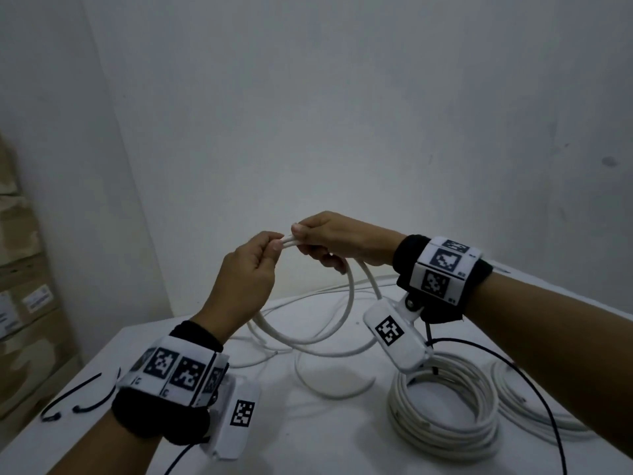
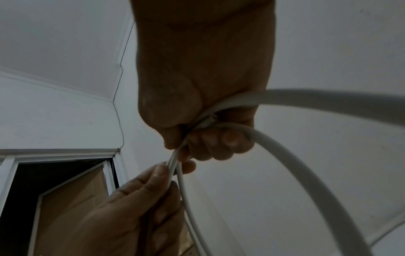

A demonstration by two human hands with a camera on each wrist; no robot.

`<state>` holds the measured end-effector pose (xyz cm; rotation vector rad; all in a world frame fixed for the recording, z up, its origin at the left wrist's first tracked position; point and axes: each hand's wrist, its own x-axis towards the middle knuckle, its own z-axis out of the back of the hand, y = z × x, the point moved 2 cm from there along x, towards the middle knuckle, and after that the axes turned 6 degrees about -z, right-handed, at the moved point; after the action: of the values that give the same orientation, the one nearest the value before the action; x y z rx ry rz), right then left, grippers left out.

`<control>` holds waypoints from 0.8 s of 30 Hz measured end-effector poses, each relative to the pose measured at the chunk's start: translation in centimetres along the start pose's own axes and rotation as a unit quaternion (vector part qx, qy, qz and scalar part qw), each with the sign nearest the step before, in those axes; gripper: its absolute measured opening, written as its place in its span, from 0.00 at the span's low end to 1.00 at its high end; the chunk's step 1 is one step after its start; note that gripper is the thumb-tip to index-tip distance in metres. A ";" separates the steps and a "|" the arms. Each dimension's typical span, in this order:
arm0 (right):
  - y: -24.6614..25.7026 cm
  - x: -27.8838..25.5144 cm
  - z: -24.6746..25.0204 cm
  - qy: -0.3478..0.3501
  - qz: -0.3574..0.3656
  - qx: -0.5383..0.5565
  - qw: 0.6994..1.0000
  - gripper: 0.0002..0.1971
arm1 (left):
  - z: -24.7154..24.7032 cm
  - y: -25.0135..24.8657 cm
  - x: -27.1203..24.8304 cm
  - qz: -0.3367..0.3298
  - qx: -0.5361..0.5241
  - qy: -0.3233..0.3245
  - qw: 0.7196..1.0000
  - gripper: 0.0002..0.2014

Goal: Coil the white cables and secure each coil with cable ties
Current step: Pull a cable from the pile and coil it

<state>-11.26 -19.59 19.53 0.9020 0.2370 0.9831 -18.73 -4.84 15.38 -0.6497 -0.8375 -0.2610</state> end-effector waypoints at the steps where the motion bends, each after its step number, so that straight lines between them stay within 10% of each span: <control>1: -0.3 -0.1 0.0 0.006 -0.001 0.021 1.000 0.22 | 0.0 -0.4 0.1 -0.013 0.048 0.002 0.999 0.12; 7: -0.2 0.1 0.1 0.009 0.005 0.053 0.999 0.23 | 0.2 -1.2 0.3 -0.062 0.146 -0.023 0.987 0.14; 14: -2.0 -0.4 -0.2 -0.033 0.012 0.168 0.985 0.19 | 0.7 0.3 0.4 0.037 0.104 -0.096 0.989 0.14; 19: -5.0 -1.6 -1.9 -0.152 -0.008 0.168 0.974 0.13 | 1.8 2.8 0.4 0.131 0.057 -0.175 0.974 0.15; 24: -6.4 -1.3 -2.1 -0.278 0.027 0.108 0.954 0.13 | 0.0 2.6 -1.1 0.078 0.063 -0.172 0.980 0.09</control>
<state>-9.16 -21.03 13.14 1.3541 -0.1633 0.7250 -18.31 -2.84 13.44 -0.6461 -1.1179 0.0506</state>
